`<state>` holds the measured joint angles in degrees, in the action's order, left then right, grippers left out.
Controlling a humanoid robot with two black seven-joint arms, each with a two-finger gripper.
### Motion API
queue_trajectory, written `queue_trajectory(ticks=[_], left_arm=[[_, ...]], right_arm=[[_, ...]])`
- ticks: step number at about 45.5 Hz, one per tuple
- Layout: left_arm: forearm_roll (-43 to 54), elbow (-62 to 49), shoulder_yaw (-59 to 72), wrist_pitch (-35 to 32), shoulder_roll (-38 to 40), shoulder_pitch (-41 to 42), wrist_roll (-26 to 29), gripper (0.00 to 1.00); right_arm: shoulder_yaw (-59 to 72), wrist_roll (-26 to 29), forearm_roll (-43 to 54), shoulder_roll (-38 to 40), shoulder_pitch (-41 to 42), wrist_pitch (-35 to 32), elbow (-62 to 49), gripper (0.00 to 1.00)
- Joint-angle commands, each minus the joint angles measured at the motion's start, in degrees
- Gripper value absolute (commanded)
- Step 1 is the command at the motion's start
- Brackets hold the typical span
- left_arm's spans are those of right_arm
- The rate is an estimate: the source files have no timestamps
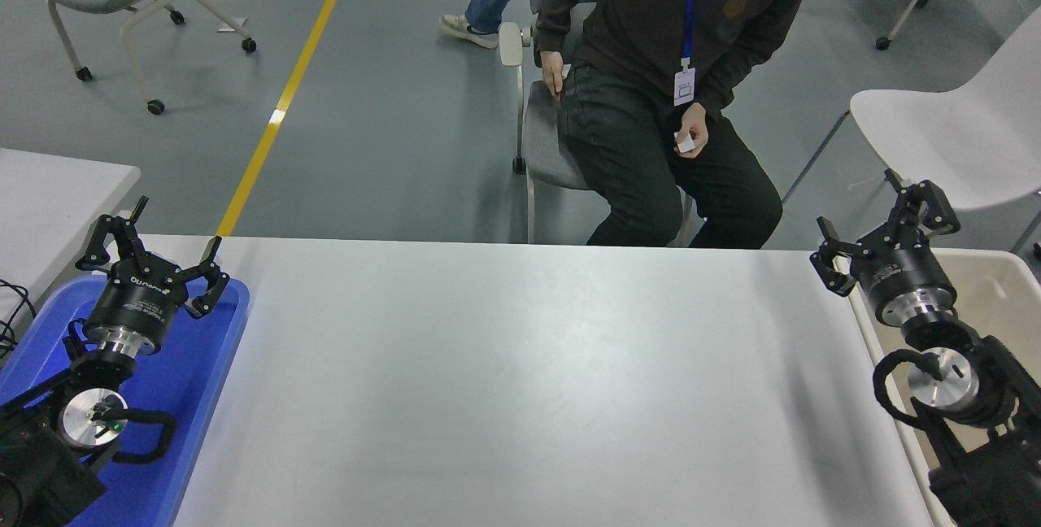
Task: Clean the table surface
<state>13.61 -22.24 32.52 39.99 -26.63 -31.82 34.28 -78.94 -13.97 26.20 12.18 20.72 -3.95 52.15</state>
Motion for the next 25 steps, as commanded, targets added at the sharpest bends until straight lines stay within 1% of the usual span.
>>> queue_trajectory(ticks=[1, 6, 25], left_arm=[[0.01, 0.00, 0.00, 0.00, 0.00, 0.00, 0.00, 1.00], [0.01, 0.00, 0.00, 0.00, 0.00, 0.00, 0.00, 1.00], [0.01, 0.00, 0.00, 0.00, 0.00, 0.00, 0.00, 1.00]], right_arm=[[1.51, -4.92, 0.69, -3.48, 0.11, 0.08, -2.23, 0.99], [2.83, -6.68, 0.69, -3.31, 0.46, -0.01, -2.32, 0.99], [3.62, -6.59, 0.69, -2.25, 0.73, -0.27, -2.14, 0.99]])
